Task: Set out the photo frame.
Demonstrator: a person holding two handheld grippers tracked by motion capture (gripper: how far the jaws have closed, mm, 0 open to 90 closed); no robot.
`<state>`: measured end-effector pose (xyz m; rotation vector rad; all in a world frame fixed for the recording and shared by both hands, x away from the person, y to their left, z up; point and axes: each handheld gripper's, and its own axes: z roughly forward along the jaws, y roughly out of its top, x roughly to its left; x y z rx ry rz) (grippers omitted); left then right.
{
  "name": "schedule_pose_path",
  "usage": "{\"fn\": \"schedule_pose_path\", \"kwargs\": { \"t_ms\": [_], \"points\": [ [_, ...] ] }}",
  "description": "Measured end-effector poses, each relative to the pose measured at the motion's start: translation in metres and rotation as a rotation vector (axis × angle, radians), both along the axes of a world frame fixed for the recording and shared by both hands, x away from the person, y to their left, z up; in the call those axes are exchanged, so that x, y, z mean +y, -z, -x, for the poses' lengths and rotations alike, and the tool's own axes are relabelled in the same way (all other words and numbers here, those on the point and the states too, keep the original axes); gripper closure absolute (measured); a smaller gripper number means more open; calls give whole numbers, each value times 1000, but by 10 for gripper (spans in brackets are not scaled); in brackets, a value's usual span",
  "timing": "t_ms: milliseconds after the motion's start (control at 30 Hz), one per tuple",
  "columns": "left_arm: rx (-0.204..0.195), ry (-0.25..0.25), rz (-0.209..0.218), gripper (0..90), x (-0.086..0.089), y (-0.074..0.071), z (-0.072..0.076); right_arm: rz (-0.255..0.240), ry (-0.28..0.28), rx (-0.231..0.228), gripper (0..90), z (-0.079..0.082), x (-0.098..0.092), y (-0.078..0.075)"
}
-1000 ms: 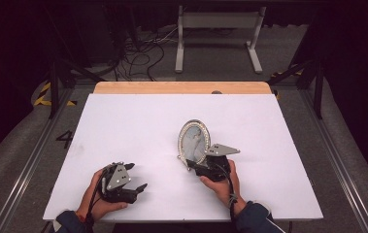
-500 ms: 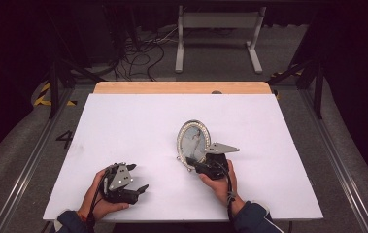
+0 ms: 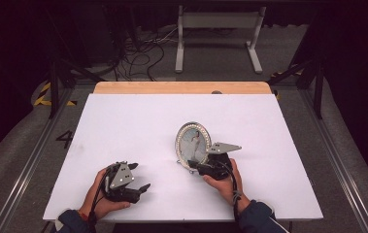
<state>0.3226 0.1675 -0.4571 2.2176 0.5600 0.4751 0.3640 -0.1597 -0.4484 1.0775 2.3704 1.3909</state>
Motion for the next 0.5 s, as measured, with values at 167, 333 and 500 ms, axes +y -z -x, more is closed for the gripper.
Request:
{"fn": "schedule_pose_path", "kwargs": {
  "t_ms": [167, 333, 500],
  "points": [
    [16, 15, 29, 212, -10, -4, -16, 17, 9, -30, 666, 5, -6, -7],
    [43, 40, 101, 221, -24, -14, -40, 102, 9, -105, 652, 20, -12, -18],
    [70, 67, 163, 215, -44, -20, -69, 89, 29, -136, 703, 31, -20, -24]
  ]
}}
